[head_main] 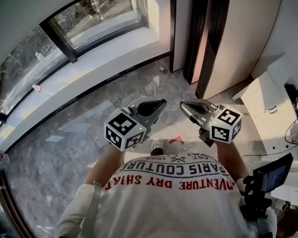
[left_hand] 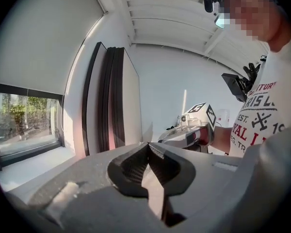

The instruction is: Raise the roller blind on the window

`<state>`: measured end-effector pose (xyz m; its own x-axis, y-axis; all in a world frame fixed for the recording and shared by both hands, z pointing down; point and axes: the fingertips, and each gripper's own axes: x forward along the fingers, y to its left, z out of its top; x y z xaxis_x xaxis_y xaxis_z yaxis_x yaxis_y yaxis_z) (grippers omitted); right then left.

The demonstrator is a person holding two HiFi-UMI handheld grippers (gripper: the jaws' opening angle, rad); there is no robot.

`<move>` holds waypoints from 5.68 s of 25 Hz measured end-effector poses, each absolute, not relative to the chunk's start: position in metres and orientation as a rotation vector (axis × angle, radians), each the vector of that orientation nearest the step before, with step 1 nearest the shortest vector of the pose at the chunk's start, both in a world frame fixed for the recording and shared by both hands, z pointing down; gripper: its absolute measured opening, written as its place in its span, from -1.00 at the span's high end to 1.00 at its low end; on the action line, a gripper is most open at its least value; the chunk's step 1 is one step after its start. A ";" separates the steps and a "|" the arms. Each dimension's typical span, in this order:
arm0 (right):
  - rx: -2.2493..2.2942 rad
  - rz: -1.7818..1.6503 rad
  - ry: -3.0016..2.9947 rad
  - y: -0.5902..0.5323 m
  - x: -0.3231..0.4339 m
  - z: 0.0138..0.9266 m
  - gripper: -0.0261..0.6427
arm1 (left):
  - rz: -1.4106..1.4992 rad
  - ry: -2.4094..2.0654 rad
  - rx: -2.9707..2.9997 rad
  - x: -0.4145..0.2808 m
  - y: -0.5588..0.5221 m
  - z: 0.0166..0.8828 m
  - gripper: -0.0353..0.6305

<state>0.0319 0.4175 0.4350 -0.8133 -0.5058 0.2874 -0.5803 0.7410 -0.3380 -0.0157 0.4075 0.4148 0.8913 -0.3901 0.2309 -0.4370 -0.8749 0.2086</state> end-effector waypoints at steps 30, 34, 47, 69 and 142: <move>0.815 0.645 -2.895 0.083 0.001 0.454 0.91 | 0.298 -0.759 2.792 -0.051 0.088 0.442 0.89; 0.810 0.650 -2.897 0.011 0.013 0.456 0.91 | 0.300 -0.771 2.779 -0.041 0.012 0.441 0.89; 0.836 0.476 -2.938 -0.115 0.046 0.419 0.91 | 0.224 -0.845 2.853 -0.018 -0.131 0.397 0.89; 0.951 0.470 -2.911 -0.241 0.054 0.413 0.91 | 0.158 -0.837 2.904 -0.023 -0.316 0.367 0.77; 0.962 0.385 -2.974 -0.264 0.071 0.390 0.91 | 0.234 -0.873 3.004 0.012 -0.354 0.368 0.85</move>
<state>0.0707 -0.2644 0.3900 -0.8133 -0.5780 0.0672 -0.5761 0.7833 -0.2335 0.0118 -0.3541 0.3685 0.8342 -0.5324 0.1438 -0.5330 -0.8453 -0.0373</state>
